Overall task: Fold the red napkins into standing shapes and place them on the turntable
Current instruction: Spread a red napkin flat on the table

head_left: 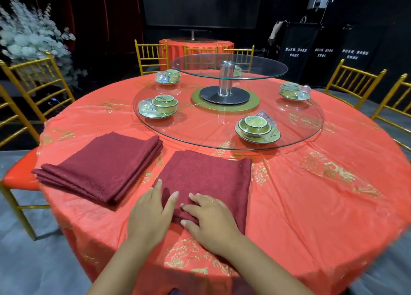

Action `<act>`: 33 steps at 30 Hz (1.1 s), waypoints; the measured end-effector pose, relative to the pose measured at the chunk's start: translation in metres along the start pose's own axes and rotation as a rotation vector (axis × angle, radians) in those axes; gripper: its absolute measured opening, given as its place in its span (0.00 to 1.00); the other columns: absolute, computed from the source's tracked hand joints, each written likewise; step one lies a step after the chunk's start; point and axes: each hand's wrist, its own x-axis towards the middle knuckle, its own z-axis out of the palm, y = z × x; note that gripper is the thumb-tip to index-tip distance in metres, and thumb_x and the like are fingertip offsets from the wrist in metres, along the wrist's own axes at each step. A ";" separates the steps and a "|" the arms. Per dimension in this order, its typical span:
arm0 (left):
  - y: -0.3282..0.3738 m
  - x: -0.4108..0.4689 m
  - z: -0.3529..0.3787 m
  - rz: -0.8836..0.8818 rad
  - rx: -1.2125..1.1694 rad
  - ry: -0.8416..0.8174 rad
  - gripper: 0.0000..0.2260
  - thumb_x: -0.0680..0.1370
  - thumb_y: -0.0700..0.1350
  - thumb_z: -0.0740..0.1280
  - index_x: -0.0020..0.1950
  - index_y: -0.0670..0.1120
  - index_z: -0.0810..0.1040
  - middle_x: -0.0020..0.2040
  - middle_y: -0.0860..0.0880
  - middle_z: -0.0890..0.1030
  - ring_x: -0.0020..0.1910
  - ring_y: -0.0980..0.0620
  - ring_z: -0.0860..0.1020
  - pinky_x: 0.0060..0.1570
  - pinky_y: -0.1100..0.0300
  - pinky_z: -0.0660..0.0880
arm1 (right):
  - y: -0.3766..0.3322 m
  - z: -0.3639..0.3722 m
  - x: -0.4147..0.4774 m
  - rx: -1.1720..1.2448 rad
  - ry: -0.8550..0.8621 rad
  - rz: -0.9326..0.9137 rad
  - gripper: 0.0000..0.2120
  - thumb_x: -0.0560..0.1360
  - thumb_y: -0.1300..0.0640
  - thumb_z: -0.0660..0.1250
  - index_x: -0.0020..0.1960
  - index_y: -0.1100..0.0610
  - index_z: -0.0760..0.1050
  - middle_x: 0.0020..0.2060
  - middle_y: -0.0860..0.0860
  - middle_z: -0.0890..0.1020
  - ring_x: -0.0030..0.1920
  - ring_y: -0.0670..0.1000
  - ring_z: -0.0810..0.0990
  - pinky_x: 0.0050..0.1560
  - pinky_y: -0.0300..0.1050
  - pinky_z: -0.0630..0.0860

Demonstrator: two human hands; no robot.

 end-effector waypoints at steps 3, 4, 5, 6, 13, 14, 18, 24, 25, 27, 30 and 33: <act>0.000 -0.005 -0.004 0.026 0.062 -0.011 0.33 0.77 0.64 0.49 0.76 0.45 0.60 0.74 0.48 0.67 0.73 0.49 0.64 0.70 0.54 0.61 | 0.005 -0.006 -0.002 0.225 0.096 0.041 0.15 0.78 0.50 0.62 0.64 0.49 0.76 0.67 0.46 0.74 0.69 0.45 0.67 0.70 0.39 0.58; 0.001 -0.007 -0.006 0.033 0.087 -0.011 0.35 0.76 0.66 0.47 0.76 0.46 0.61 0.73 0.48 0.68 0.72 0.49 0.65 0.69 0.54 0.61 | 0.007 -0.011 -0.004 0.321 0.150 0.086 0.14 0.78 0.53 0.63 0.61 0.50 0.78 0.63 0.45 0.78 0.65 0.43 0.71 0.68 0.37 0.61; 0.002 -0.010 -0.008 0.040 0.113 -0.007 0.37 0.74 0.68 0.44 0.75 0.47 0.63 0.72 0.49 0.69 0.71 0.49 0.66 0.68 0.54 0.63 | 0.010 -0.017 -0.006 0.404 0.225 0.150 0.12 0.77 0.55 0.64 0.58 0.52 0.80 0.58 0.45 0.81 0.60 0.42 0.75 0.64 0.34 0.65; 0.003 -0.013 -0.010 0.047 0.142 -0.001 0.39 0.72 0.69 0.42 0.75 0.48 0.64 0.71 0.50 0.71 0.70 0.50 0.67 0.66 0.54 0.64 | 0.016 -0.024 -0.009 0.473 0.317 0.229 0.10 0.77 0.57 0.64 0.54 0.52 0.82 0.52 0.43 0.82 0.54 0.41 0.77 0.57 0.31 0.67; 0.003 -0.031 -0.008 0.103 0.479 -0.044 0.32 0.74 0.71 0.53 0.68 0.52 0.74 0.63 0.51 0.75 0.61 0.48 0.71 0.57 0.53 0.71 | 0.091 -0.074 -0.051 0.578 0.879 0.753 0.07 0.77 0.61 0.62 0.41 0.55 0.75 0.32 0.47 0.78 0.37 0.52 0.76 0.38 0.46 0.63; 0.004 -0.032 -0.008 0.114 0.488 -0.041 0.30 0.74 0.70 0.57 0.66 0.52 0.75 0.60 0.50 0.76 0.59 0.47 0.72 0.55 0.53 0.72 | 0.098 -0.077 -0.060 0.546 0.917 0.793 0.05 0.76 0.61 0.62 0.44 0.55 0.76 0.34 0.47 0.79 0.39 0.51 0.77 0.40 0.44 0.65; 0.012 -0.034 -0.012 0.119 0.534 -0.039 0.26 0.74 0.70 0.54 0.59 0.54 0.76 0.52 0.51 0.75 0.55 0.48 0.72 0.51 0.55 0.71 | 0.105 -0.075 -0.084 0.315 1.003 0.853 0.22 0.71 0.63 0.68 0.64 0.63 0.70 0.60 0.61 0.74 0.62 0.59 0.70 0.62 0.49 0.65; 0.030 -0.023 -0.016 0.089 0.550 0.022 0.27 0.74 0.70 0.52 0.61 0.54 0.74 0.55 0.51 0.77 0.59 0.47 0.73 0.52 0.53 0.71 | 0.091 -0.066 -0.085 -0.081 0.737 0.578 0.31 0.69 0.58 0.74 0.69 0.61 0.69 0.72 0.64 0.63 0.72 0.64 0.62 0.70 0.60 0.59; 0.033 -0.020 -0.014 0.121 0.532 0.021 0.28 0.75 0.69 0.52 0.66 0.55 0.72 0.60 0.50 0.75 0.63 0.47 0.71 0.56 0.53 0.70 | 0.091 -0.065 -0.081 -0.096 0.603 0.524 0.30 0.71 0.55 0.72 0.71 0.58 0.68 0.74 0.61 0.61 0.73 0.62 0.60 0.71 0.59 0.58; 0.039 -0.013 -0.006 0.236 0.461 -0.049 0.30 0.76 0.69 0.51 0.75 0.57 0.61 0.74 0.48 0.65 0.73 0.47 0.61 0.69 0.51 0.61 | 0.094 -0.062 -0.074 -0.144 0.318 0.442 0.29 0.77 0.46 0.63 0.75 0.51 0.60 0.77 0.54 0.53 0.77 0.55 0.51 0.75 0.54 0.50; 0.043 -0.006 0.009 0.359 0.375 -0.231 0.31 0.76 0.70 0.47 0.77 0.62 0.48 0.79 0.50 0.46 0.78 0.51 0.42 0.75 0.48 0.41 | 0.104 -0.055 -0.067 -0.111 0.030 0.409 0.33 0.78 0.37 0.53 0.78 0.47 0.47 0.78 0.47 0.46 0.77 0.49 0.43 0.75 0.52 0.43; 0.036 -0.007 0.020 0.336 0.394 -0.343 0.36 0.70 0.74 0.37 0.77 0.63 0.43 0.79 0.51 0.41 0.77 0.52 0.38 0.74 0.47 0.37 | 0.113 -0.049 -0.067 -0.069 -0.043 0.387 0.36 0.77 0.33 0.51 0.78 0.46 0.43 0.77 0.46 0.41 0.76 0.48 0.38 0.75 0.52 0.41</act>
